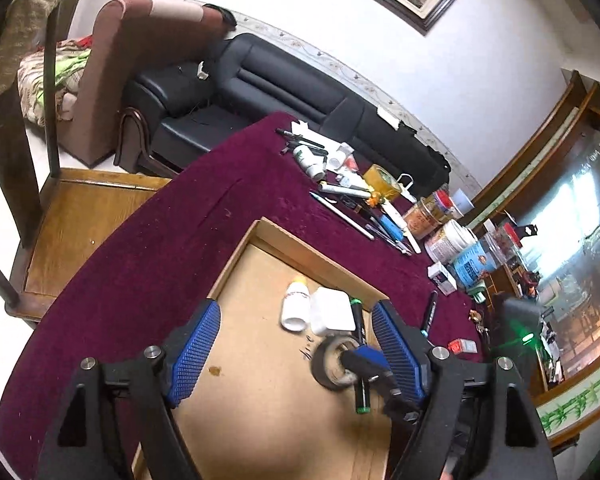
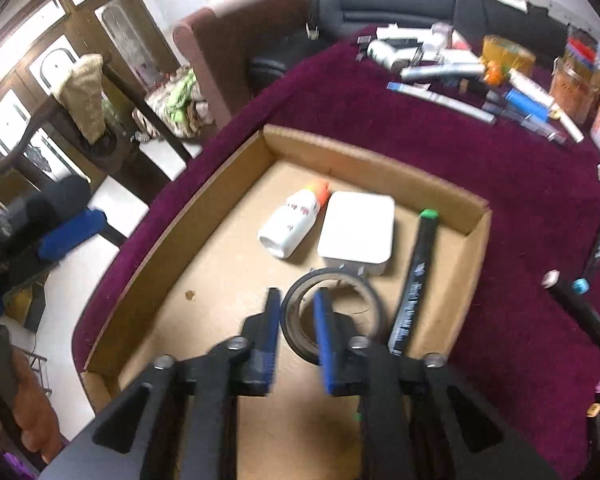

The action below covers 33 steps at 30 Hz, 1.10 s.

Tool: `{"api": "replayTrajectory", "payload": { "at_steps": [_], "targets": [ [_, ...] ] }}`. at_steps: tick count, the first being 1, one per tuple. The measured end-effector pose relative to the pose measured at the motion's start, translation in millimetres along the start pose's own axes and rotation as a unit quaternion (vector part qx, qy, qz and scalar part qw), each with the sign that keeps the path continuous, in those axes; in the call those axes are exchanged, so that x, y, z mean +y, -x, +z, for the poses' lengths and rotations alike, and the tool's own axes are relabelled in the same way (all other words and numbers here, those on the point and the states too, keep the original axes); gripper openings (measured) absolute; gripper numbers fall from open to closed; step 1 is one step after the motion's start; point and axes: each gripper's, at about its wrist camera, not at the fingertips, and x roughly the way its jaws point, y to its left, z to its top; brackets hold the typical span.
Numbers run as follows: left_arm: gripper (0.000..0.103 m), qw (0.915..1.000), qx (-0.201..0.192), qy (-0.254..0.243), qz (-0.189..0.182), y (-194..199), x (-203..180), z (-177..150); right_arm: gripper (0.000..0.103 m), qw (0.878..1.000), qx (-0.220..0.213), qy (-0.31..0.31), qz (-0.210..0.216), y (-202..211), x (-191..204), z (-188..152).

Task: Organize rigid objects
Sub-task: 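Set the glue bottle in the tray with the left tool while the right tool drops the tape roll there, then grasp a black marker with white cap with the left tool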

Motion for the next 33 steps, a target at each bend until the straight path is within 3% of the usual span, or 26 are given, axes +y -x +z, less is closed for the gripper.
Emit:
{"api": "replayTrajectory", "payload": {
  "at_steps": [3,5,10,16,21,27,33],
  "targets": [
    [0.082,0.9998,-0.007,-0.017,0.002,9,-12,-9,0.052,0.998,-0.052,0.002,-0.019,38,-9,-7],
    [0.087,0.9994,-0.010,-0.032,-0.001,13,-23,-18,0.057,0.996,-0.081,-0.004,-0.037,61,-22,-16],
    [0.095,0.9960,-0.008,-0.084,-0.030,19,-63,-44,0.057,0.987,-0.124,-0.062,-0.086,111,-82,-53],
    [0.095,0.9915,0.031,-0.114,-0.055,5,-96,-74,0.057,0.961,-0.159,-0.170,-0.152,167,-176,-111],
    [0.095,0.9836,0.058,-0.158,-0.066,-4,-131,-103,0.057,0.943,-0.161,-0.239,-0.166,189,-238,-148],
    [0.095,0.9638,0.085,-0.240,-0.078,-17,-173,-140,0.057,0.939,-0.146,-0.262,-0.171,182,-264,-172],
    [0.095,0.9321,0.110,-0.336,-0.080,-41,-217,-175,0.057,0.924,-0.175,-0.287,-0.180,176,-288,-186]
  ]
}}
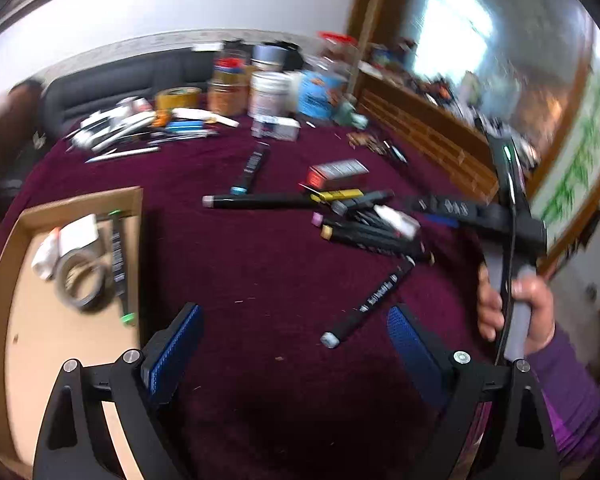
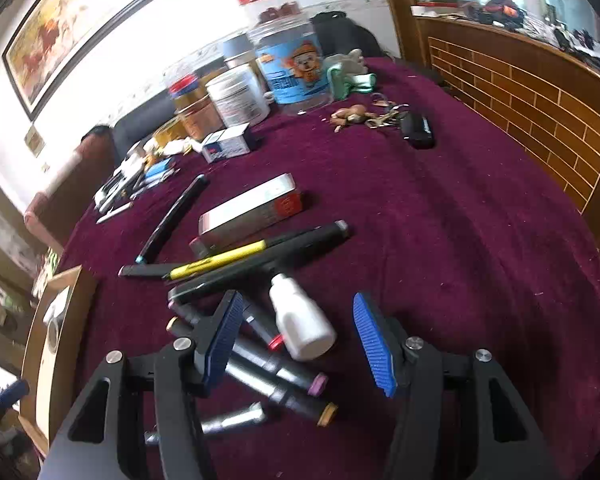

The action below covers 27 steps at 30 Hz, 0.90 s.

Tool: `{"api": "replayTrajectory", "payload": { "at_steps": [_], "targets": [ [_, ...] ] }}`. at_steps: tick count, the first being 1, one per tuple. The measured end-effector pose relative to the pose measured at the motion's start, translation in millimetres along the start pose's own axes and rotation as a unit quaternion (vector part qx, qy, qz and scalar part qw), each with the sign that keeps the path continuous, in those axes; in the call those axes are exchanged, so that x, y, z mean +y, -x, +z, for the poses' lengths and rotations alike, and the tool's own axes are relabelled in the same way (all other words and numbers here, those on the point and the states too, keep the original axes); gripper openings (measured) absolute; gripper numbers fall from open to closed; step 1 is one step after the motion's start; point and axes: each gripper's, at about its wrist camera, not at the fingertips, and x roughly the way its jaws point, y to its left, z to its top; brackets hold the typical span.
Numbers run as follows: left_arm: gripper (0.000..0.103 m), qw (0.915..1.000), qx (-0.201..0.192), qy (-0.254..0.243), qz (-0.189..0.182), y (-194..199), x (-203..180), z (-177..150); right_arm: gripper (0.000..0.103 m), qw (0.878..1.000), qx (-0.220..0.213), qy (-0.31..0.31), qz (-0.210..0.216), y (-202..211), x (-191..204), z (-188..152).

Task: Organize rigid objects
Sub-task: 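Grasp a black marker with white cap with the left tool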

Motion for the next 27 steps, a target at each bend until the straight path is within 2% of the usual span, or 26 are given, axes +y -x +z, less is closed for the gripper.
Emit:
{"api": "replayTrajectory", "payload": {
  "at_steps": [4,7,9,10,12,13,16,17,21,25,27],
  "targets": [
    [0.094,0.9974,0.024,-0.067,0.004,-33,-33,2,0.057,1.000,-0.002,-0.027,0.015,-6,-16,-4],
    [0.085,0.9949,0.036,-0.094,-0.001,-56,-52,8,0.058,0.999,-0.021,-0.033,0.011,1,-22,-4],
    [0.081,0.9923,0.045,-0.115,-0.005,-74,-65,11,0.058,0.999,-0.016,-0.037,0.009,-1,-25,-4],
    [0.076,0.9910,0.050,-0.124,0.000,-83,-70,11,0.058,0.999,-0.012,-0.042,0.011,-3,-28,-4],
    [0.058,0.9887,0.071,-0.132,0.003,-98,-77,8,0.058,0.999,-0.012,-0.047,0.011,-2,-31,-4],
    [0.036,0.9876,0.087,-0.131,0.003,-106,-78,4,0.058,0.999,-0.013,-0.048,0.012,-2,-31,-3],
    [0.023,0.9899,0.086,-0.112,-0.001,-101,-71,-1,0.058,0.999,-0.010,-0.049,0.015,-4,-32,-3],
    [0.014,0.9913,0.088,-0.099,-0.002,-97,-65,0,0.058,0.999,-0.007,-0.049,0.015,-5,-32,-3],
    [0.014,0.9960,0.087,-0.020,0.003,-72,-22,-3,0.058,0.999,-0.001,-0.047,0.015,-8,-32,-4],
    [0.014,0.9969,0.075,0.020,0.015,-58,2,-8,0.058,0.999,0.005,-0.046,0.013,-11,-31,-3],
    [0.015,0.9956,0.086,0.034,0.014,-66,6,-10,0.058,0.999,0.011,-0.043,0.009,-14,-29,-3]
  ]
}}
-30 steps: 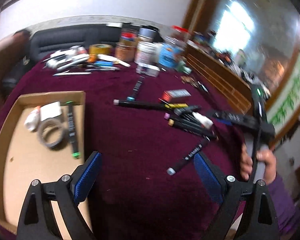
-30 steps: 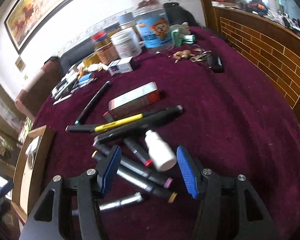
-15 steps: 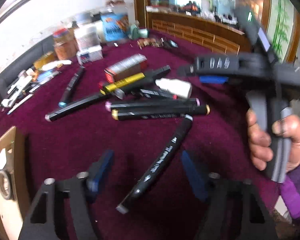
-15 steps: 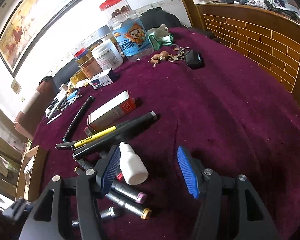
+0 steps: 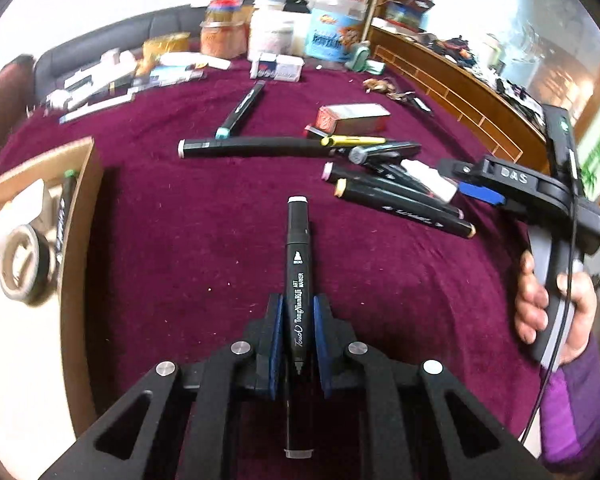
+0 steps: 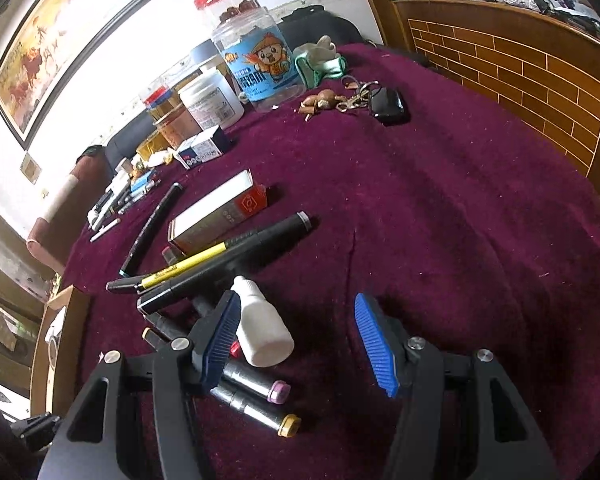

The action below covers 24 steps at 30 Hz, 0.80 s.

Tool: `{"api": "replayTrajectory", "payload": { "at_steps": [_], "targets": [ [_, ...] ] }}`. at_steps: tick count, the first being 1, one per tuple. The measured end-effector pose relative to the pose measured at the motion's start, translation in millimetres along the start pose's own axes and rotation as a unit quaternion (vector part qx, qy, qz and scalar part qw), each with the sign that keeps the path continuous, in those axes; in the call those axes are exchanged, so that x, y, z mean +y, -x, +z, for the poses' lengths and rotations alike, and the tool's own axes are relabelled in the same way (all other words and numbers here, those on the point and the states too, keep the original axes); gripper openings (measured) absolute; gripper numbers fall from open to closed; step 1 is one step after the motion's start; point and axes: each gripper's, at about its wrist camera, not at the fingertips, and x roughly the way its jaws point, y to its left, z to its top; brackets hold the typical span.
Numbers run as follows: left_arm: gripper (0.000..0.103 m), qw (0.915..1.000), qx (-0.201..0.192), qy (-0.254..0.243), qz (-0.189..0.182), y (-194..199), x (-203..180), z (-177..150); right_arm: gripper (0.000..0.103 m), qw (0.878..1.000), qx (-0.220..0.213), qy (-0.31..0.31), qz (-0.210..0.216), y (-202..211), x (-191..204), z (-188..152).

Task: Organize rigid objects
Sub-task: 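Grasp a black marker with white cap with the left tool, then grasp a black marker with yellow end with the right tool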

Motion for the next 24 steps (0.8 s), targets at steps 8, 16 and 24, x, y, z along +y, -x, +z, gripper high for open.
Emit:
{"api": "replayTrajectory", "payload": {
  "at_steps": [8,16,24],
  "targets": [
    [0.015,0.9991,-0.019,0.000,-0.038,-10,0,-3,0.067,1.000,-0.005,0.009,-0.020,-3,2,-1],
    [0.015,0.9945,-0.071,0.026,-0.072,54,28,-19,0.067,0.998,-0.028,0.047,0.015,32,37,-8],
    [0.015,0.9922,-0.084,0.051,-0.078,70,47,-32,0.067,0.979,0.107,0.151,0.085,-16,91,-12]
  ]
}}
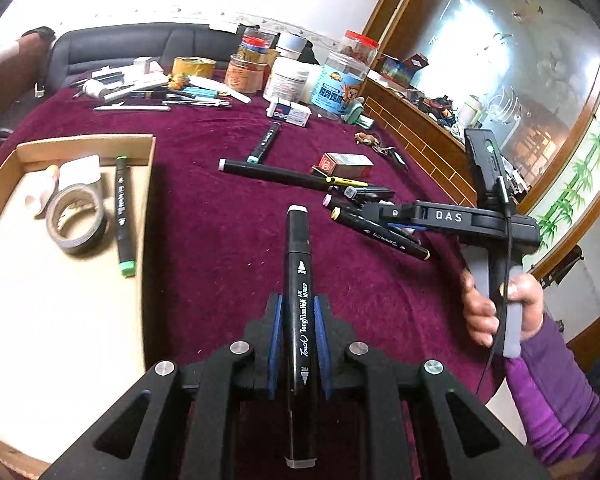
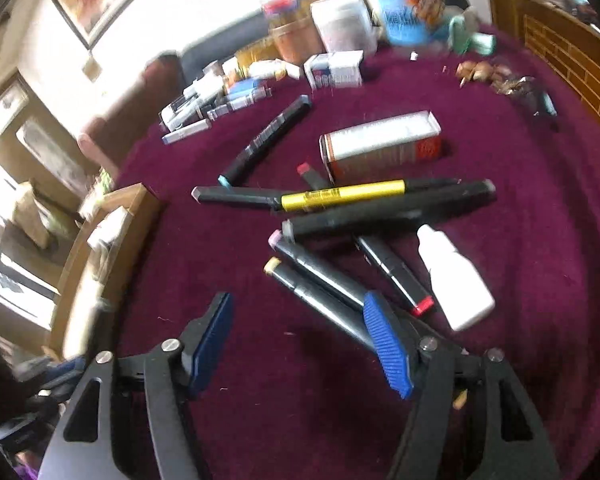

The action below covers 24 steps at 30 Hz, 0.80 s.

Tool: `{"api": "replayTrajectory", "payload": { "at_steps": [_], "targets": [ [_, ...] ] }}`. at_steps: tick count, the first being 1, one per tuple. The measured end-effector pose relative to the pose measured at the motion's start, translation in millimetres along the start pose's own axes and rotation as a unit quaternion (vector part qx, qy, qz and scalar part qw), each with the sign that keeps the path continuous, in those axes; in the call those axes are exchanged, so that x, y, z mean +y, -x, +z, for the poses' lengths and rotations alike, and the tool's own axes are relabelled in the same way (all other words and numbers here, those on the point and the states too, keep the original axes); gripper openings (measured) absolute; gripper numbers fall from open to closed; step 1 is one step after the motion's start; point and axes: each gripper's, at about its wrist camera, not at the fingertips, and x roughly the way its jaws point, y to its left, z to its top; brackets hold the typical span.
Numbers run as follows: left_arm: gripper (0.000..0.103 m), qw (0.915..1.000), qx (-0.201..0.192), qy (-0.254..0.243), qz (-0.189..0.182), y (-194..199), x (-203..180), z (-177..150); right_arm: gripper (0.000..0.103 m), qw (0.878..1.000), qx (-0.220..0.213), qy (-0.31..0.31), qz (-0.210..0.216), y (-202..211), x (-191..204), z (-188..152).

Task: Organize rigid objects
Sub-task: 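Grasp a black marker with yellow end with the right tool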

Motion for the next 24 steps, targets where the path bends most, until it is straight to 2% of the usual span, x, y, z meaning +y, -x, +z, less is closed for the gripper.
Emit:
{"api": "replayTrajectory", "payload": {
  "at_steps": [6,10,13,15,16,18,19,20,21,24],
  "targets": [
    [0.015,0.9999,-0.010,0.007,-0.001,10,8,-3,0.068,0.998,0.055,0.040,-0.015,-3,17,-5],
    [0.015,0.9999,-0.004,0.013,-0.006,8,11,-6,0.067,0.996,0.081,0.040,-0.001,-3,18,-13],
    [0.015,0.9998,-0.003,0.016,-0.007,8,13,-6,0.067,0.991,0.108,0.055,-0.063,-16,16,-15],
    [0.015,0.9998,-0.005,0.017,-0.005,11,15,-6,0.065,0.988,0.109,0.083,-0.075,-15,21,-19],
    [0.015,0.9998,-0.007,0.018,-0.003,12,16,-7,0.062,0.984,0.114,0.098,-0.092,-15,25,-22],
    [0.015,0.9997,-0.010,0.021,-0.002,14,18,-6,0.037,0.977,0.112,0.127,-0.131,-13,32,-27],
    [0.015,0.9997,-0.010,0.022,-0.003,14,18,-6,0.031,0.977,0.113,0.128,-0.128,-11,34,-28],
    [0.015,0.9997,-0.010,0.024,-0.002,13,19,-6,0.017,0.977,0.115,0.125,-0.127,-9,36,-29],
    [0.015,0.9996,-0.009,0.025,-0.003,13,19,-6,0.014,0.977,0.115,0.125,-0.129,-8,37,-31],
    [0.015,0.9996,-0.008,0.027,-0.005,13,19,-7,0.014,0.979,0.113,0.122,-0.114,-7,43,-36]
  ]
}}
